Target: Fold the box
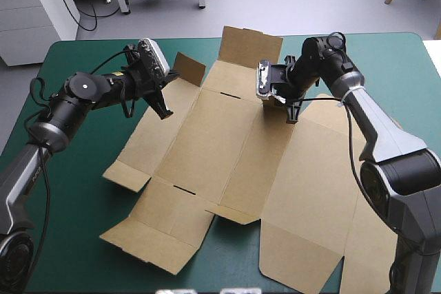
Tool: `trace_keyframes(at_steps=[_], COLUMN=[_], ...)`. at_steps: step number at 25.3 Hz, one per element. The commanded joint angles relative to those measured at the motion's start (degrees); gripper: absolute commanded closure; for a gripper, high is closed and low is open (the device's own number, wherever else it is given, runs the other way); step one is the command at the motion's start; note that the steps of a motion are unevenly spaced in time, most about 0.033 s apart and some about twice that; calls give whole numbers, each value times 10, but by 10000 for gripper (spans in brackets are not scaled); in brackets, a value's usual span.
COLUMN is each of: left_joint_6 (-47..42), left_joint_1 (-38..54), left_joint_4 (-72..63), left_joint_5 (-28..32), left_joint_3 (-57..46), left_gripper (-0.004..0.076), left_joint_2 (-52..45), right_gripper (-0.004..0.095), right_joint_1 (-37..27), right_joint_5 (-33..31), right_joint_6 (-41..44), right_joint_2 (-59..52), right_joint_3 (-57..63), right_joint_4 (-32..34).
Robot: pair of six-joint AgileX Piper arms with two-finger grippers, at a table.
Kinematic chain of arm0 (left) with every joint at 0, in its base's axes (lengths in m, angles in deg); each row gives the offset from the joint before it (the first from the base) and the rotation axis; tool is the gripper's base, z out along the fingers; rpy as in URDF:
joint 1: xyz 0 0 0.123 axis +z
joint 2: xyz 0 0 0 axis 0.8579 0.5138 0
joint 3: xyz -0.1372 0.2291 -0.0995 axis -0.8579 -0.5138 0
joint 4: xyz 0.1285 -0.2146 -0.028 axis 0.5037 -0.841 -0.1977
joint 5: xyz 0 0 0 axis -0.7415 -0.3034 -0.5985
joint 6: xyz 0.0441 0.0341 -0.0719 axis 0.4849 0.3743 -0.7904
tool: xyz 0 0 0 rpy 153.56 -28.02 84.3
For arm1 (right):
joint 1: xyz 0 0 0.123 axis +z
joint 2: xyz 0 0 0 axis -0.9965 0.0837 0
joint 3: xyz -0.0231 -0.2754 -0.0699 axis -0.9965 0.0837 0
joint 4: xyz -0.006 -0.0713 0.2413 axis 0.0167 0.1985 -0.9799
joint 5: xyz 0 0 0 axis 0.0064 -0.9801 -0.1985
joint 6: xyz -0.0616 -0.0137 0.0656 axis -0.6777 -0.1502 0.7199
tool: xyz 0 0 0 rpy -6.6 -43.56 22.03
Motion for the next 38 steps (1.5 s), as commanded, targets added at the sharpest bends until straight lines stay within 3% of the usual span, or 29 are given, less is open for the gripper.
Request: trace_keyframes(at_steps=[1, 11, 17, 19, 24, 26, 27, 28, 29, 34, 36, 38], left_joint_6=[-3, -3, -3, -3, -9, -17, -18, -19, -19, -19, -19, -19], left_joint_1=[-5, -5, -5, -5, -5, -5, -5, -5, -5, -5, -5, -5], left_joint_4=[-29, -29, -29, -29, -29, -29, -29, -29, -29, -29, -29, -29], left_joint_5=[21, 30, 30, 30, 30, 30, 30, 30, 30, 34, 35, 37], left_joint_3=[20, 20, 20, 20, 20, 20, 20, 20, 20, 20, 20, 20], left_gripper=[734, 734, 734, 734, 734, 734, 734, 734, 734, 734, 734, 734], left_joint_2=[-23, -23, -23, -23, -23, -23, -23, -23, -23, -23, -23, -23], right_gripper=[928, 928, 927, 917, 653, 449, 215, 131, -16, -20, 57, 235], right_joint_1=[7, 61, 87, 89, 89, 89, 89, 89, 89, 89, 89, 89], right_joint_5=[19, 41, 71, 84, 94, 100, 103, 103, 95, 11, -17, -17], right_joint_6=[-22, -141, -134, -89, -62, -45, -26, -16, 4, 87, 188, 294], right_joint_2=[-22, 4, 19, 23, 24, 23, 23, 23, 20, -7, -20, -31], right_joint_3=[-19, -20, -20, -20, -20, -21, -30, -35, -55, -132, -147, -147], right_joint_4=[-34, -57, -59, -60, -62, -64, -66, -66, -65, -40, -6, 27])
